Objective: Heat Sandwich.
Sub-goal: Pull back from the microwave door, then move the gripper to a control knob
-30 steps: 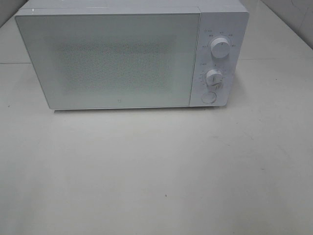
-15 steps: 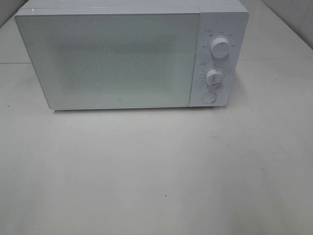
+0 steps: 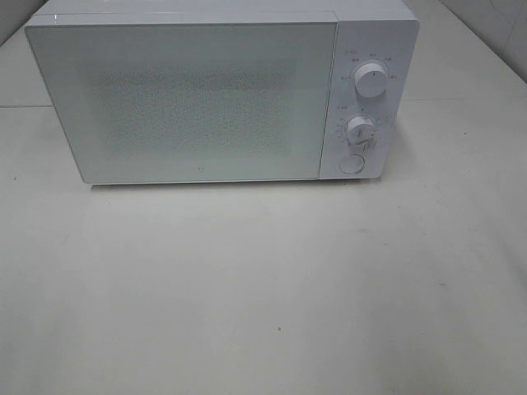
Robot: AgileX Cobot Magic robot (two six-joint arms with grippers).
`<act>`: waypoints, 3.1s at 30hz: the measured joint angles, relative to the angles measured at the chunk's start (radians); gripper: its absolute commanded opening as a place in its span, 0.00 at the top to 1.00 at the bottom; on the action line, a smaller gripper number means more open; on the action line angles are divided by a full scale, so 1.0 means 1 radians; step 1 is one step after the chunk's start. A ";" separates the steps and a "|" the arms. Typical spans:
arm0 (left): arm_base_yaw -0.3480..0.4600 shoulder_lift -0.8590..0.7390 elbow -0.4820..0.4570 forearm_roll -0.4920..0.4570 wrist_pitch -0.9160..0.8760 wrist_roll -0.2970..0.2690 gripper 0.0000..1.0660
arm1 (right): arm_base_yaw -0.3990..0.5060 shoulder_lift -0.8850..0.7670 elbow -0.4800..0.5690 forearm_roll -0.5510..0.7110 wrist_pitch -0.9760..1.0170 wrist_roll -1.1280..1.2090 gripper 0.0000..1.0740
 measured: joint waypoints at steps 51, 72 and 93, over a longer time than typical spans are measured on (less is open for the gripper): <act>0.000 0.000 0.000 0.000 0.000 0.000 0.06 | 0.428 0.623 0.223 0.680 -1.231 -0.424 0.29; 0.000 0.000 0.000 0.000 0.000 0.000 0.06 | 0.693 0.947 0.120 0.882 -1.454 -0.375 0.29; 0.000 0.000 0.000 0.000 0.000 0.000 0.06 | 0.694 0.975 0.119 0.891 -1.457 -0.350 0.29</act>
